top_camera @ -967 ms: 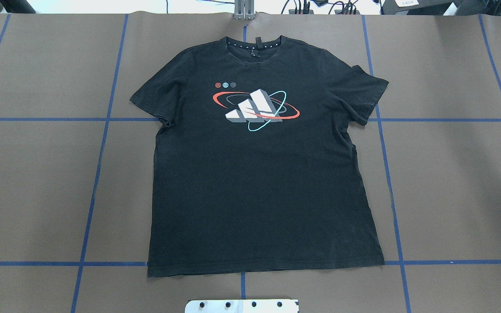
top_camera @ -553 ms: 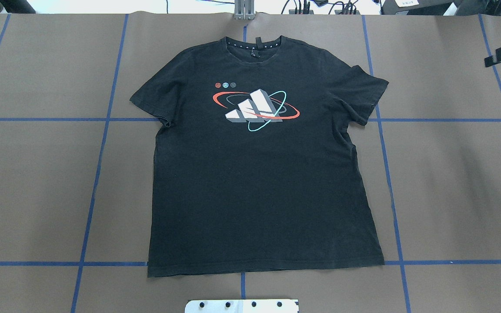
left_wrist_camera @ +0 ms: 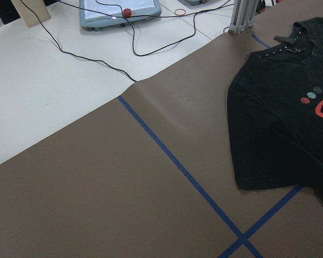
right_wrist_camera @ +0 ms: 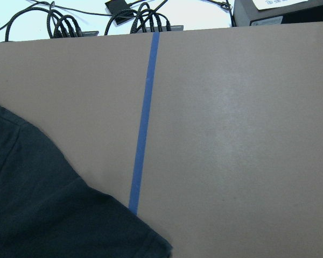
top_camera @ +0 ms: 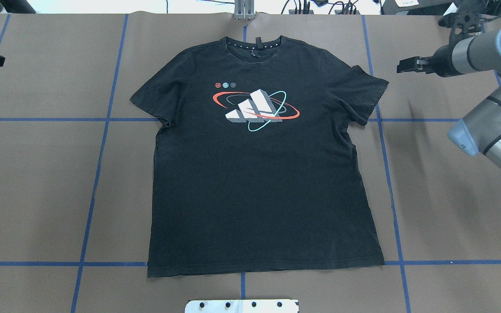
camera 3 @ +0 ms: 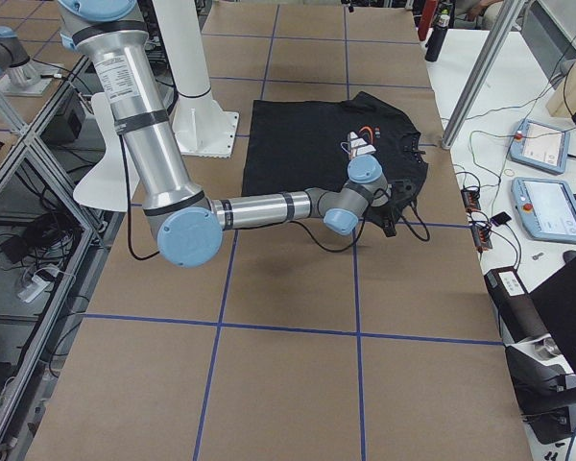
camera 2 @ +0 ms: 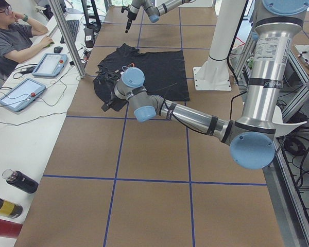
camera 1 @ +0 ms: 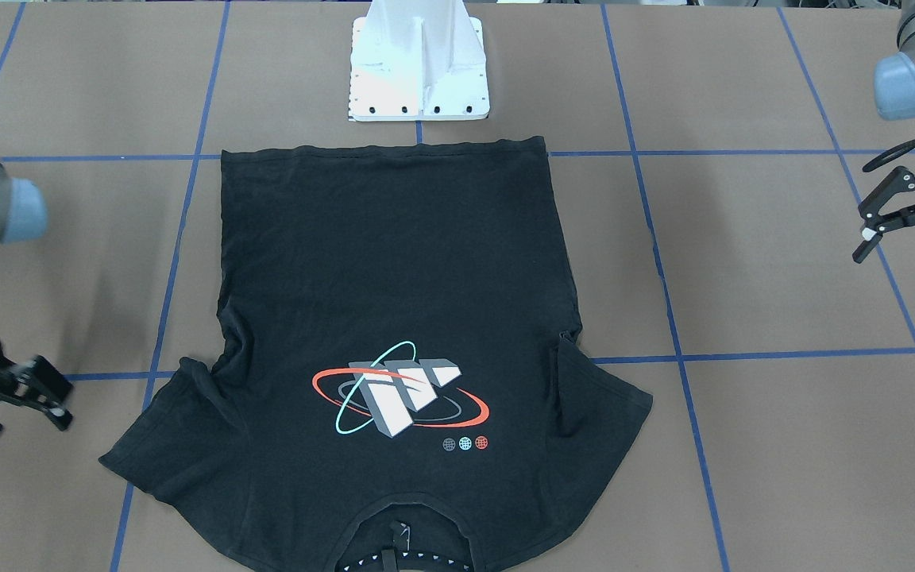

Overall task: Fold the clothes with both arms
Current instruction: 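Move the right gripper toward the shirt's sleeve nearest it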

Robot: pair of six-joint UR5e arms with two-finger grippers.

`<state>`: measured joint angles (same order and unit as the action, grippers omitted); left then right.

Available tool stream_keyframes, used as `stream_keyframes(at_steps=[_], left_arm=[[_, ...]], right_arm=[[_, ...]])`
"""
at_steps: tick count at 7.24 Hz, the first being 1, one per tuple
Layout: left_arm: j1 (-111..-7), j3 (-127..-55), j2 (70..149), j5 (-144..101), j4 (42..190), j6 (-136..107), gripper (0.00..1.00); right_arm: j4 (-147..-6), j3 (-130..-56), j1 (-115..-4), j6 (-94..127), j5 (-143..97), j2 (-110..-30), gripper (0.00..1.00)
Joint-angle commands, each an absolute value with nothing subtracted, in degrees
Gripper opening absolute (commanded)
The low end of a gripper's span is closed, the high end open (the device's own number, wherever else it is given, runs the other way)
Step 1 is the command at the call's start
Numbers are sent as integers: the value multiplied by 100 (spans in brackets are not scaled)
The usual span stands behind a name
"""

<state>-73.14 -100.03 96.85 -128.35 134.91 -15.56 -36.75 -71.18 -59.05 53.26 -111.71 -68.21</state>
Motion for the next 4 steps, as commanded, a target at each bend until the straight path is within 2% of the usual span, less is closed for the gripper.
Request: stream_keyframes(at_steps=[1,2,4], left_arm=[[-7260,-9993,9686,-12832,13483,-1556,100],[-7251,-9984,9686,-12832,13491,-1556,100],[-7233,-9888,9773,-12823,13491,-1547,100]], right_arm=[[-3296,-6610,-5722,5476,-10995,-6574,86],[-3296,-6540,-5617,5441,-10978,-6574,77],[-3305,-6391,-5406,5406,-10636,-6548,66]])
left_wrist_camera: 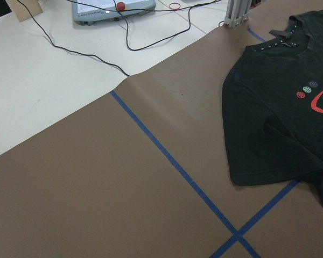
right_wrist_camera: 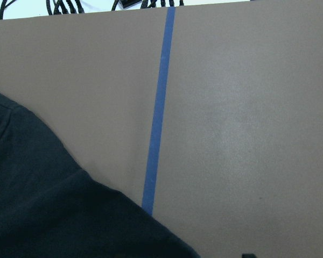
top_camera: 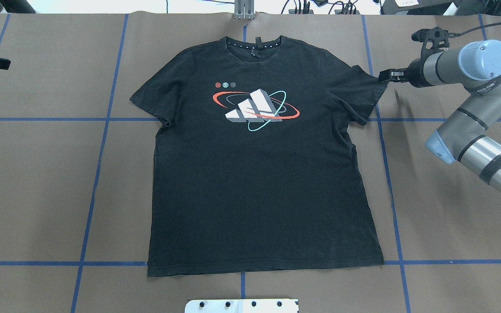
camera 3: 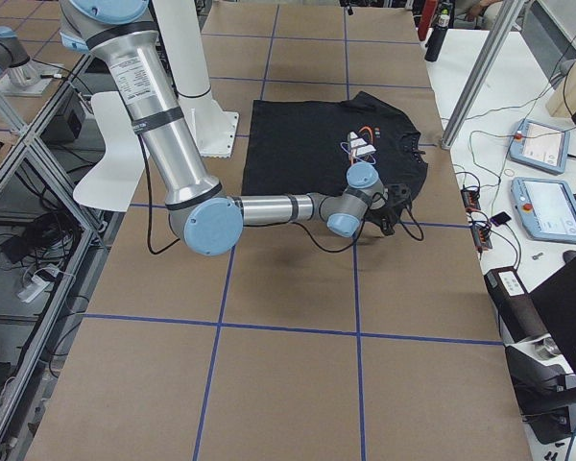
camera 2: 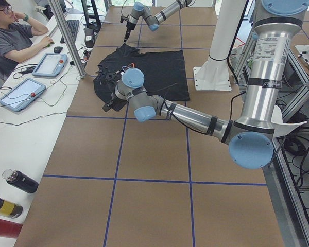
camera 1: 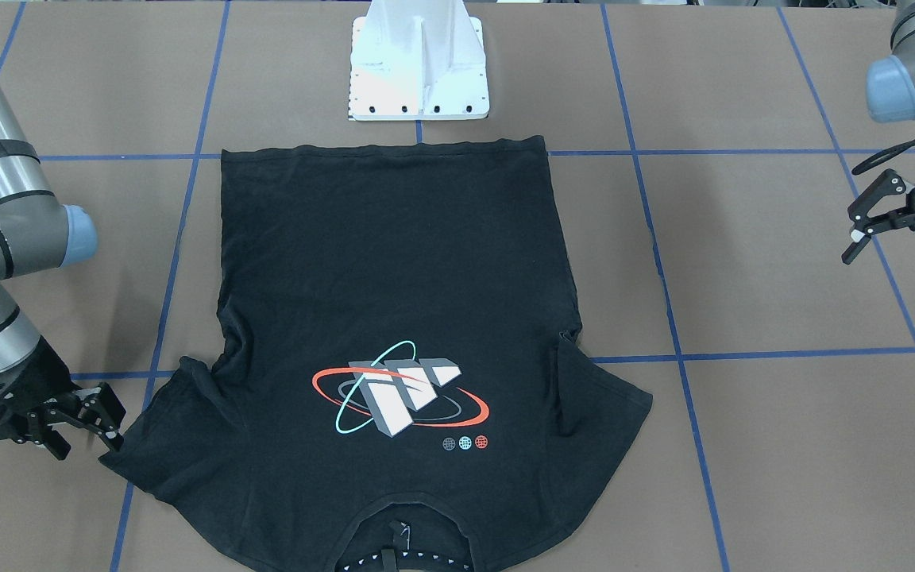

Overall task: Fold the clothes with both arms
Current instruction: 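Move the right gripper toward the shirt's sleeve nearest it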

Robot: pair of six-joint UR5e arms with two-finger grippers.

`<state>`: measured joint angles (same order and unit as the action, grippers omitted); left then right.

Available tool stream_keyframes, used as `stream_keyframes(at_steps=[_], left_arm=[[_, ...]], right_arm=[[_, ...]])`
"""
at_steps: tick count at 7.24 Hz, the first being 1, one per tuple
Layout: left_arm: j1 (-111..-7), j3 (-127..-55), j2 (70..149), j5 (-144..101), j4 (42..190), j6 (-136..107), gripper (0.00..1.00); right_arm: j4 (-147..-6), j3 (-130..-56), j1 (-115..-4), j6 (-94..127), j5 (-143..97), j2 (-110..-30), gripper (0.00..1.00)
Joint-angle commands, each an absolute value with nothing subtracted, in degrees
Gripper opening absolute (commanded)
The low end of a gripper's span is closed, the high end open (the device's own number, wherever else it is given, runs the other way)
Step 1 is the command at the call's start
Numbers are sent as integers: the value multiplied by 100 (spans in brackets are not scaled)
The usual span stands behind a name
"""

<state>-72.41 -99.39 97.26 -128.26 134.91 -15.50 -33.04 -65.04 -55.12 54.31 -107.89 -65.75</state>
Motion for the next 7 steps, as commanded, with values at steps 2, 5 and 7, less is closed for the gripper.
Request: stream_keyframes(at_steps=[2,5,7], left_arm=[[-7225,-9870,9791,-12823,13491,-1547,100],[-7216,-9835,9782,-12823,13482,-1547,100],[-7216,-9817,9782,-12823,13482,-1547,100]], right_arm=[[-3305,-6285,-5405,5099,-10609,-6539,57],[-3313,-6118,-5396,5080,-10556,-6373,46],[-3313,-6117,-5396,5080,-10556,-6328,27]])
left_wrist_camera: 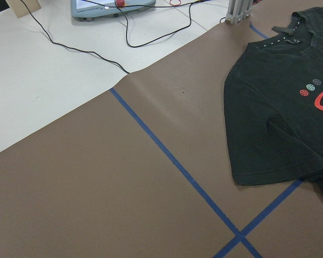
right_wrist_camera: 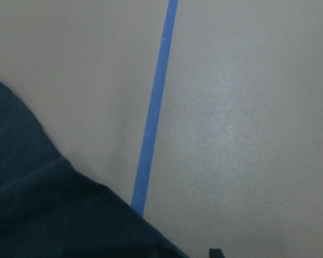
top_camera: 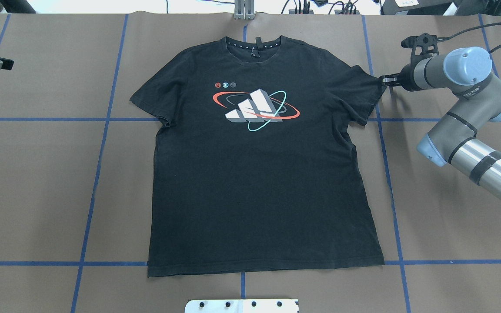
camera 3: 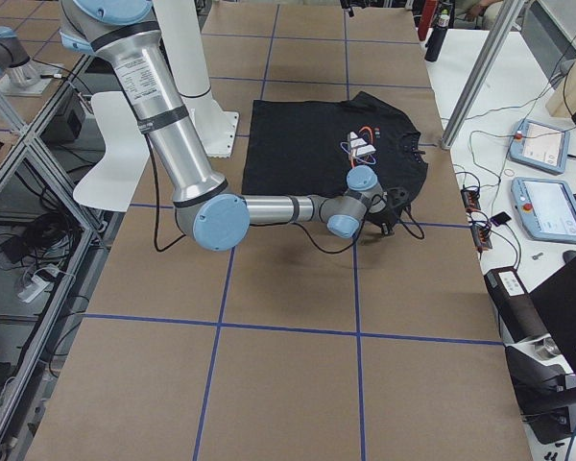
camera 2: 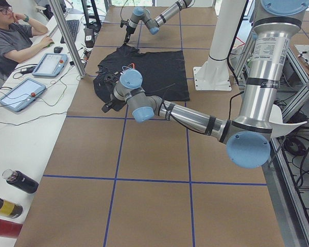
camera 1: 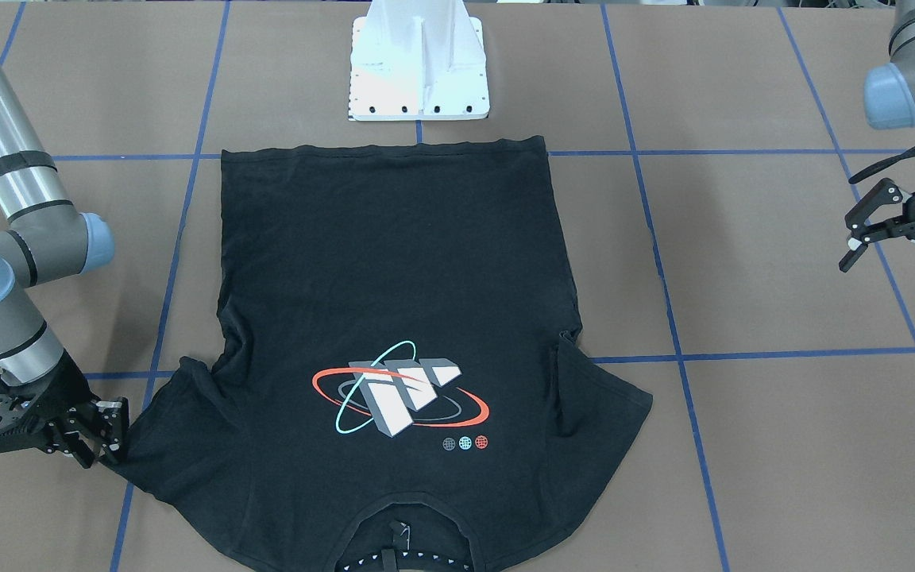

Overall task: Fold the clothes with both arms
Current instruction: 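Move the right gripper toward the shirt's sleeve nearest it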

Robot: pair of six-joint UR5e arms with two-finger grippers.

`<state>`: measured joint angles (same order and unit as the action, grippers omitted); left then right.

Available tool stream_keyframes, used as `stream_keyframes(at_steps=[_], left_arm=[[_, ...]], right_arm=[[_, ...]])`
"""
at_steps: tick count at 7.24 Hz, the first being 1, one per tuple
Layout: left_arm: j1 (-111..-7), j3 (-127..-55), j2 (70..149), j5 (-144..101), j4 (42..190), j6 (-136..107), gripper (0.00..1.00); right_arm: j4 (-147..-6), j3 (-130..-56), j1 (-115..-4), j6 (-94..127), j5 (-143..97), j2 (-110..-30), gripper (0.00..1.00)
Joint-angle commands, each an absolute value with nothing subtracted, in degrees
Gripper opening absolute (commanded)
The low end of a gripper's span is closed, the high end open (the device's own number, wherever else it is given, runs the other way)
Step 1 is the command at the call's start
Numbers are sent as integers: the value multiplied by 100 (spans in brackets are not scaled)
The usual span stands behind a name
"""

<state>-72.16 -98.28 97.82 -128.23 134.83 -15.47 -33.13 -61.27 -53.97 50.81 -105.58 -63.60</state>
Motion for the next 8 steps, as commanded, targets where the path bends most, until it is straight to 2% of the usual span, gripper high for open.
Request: stream_keyframes(at_steps=[1,3,5,6,8], left_arm=[[-7216,-9817,9782,-12823,13482,-1547,100],[-7207,-9817,9782,-12823,13483,-1547,100],[-7207,-9809,9774,-12823,13491,-1547,100],[-7207,-9800,9773,-12823,13491,-1547,100],[-7207,-9800,9774,-12823,13483,-1547,100]], right_arm=[[-3313,-6126,-5396,5080,-10556,-6293,0],[-3313,-6205,-5423,5089,-10556,-6293,0],[-4072,-6921,-5458,5281,-10573,-6162,0],[-4792,-7213,-5432,5526,-10556,-5900,0],[-5569,-7164,-4907,6376,-9726,-5189,0]])
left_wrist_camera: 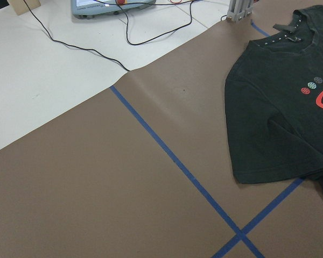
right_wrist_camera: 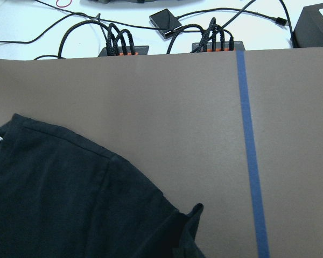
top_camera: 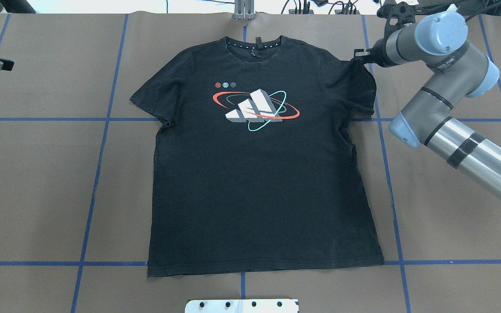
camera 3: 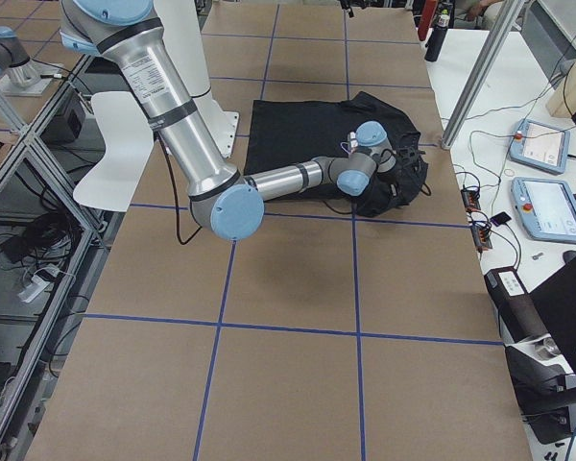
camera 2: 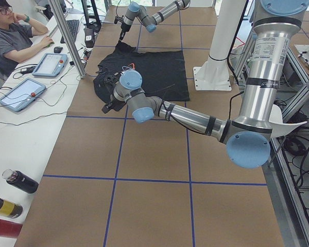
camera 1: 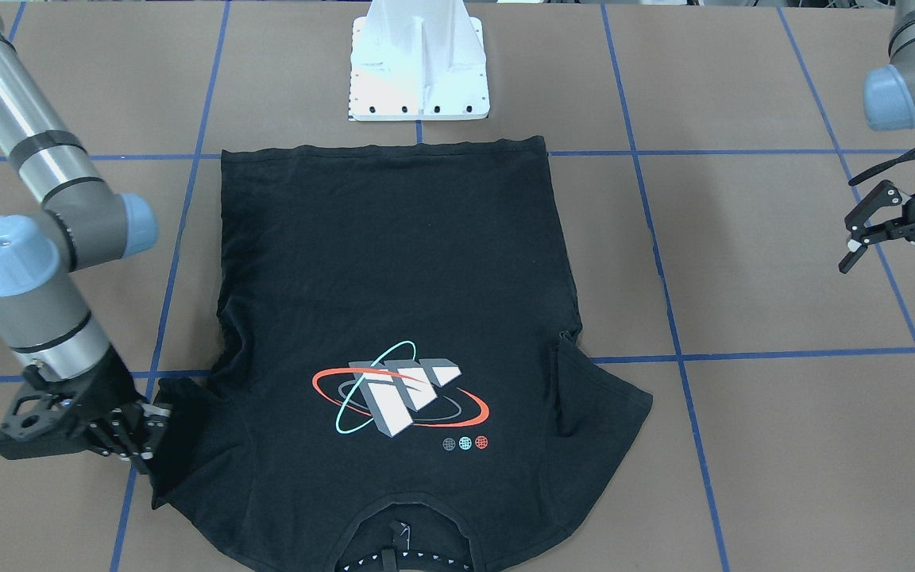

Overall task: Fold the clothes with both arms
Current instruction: 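Fold the sleeve nearest the right gripper inward onto the shirt body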

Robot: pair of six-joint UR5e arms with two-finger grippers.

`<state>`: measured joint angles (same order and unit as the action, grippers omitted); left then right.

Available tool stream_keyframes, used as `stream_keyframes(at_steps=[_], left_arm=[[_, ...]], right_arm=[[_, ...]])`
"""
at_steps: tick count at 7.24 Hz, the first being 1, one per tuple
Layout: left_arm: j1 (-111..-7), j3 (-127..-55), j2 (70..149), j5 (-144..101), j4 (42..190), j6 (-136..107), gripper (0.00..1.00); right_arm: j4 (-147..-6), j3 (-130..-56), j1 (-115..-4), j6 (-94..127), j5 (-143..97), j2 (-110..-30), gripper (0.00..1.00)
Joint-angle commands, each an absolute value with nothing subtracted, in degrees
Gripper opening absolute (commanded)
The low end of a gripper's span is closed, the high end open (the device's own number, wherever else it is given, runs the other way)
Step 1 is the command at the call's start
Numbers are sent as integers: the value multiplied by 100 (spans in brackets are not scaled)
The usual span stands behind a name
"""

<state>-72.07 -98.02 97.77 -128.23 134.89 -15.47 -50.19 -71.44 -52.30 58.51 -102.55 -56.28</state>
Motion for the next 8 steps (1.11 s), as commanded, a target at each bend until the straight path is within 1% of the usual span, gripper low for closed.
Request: stream_keyframes(at_steps=[1,2,4,6,7,8], left_arm=[[-7207,-9800,9782,-12823,13482,-1547,100],[-7207,-9791,9782,-12823,13491,-1547,100],[-7198,-9791,9782,-12823,13483,-1547,100],[-7190,-9791,9782,-12823,13491,-1547,100],[-7189,-9791,9782,-12823,13483,-1547,100],[-7189,-9791,9782,-12823,13482,-1547,100]], right_arm=[[-5938,-7093,-4652,6694,-9381,-4898,0],[-6037,-6867,-4467,6976,-9065,-4626,0],[-6038,-6173,-4272,7354,-8913,-3949,0],[-6038,-5898,-4131,7646,-8649,-3710,0],[-6038,-5602,-4122,7864,-8640,-3509,0],[-6038,-5520,-4079,7884,-8631,-3481,0]])
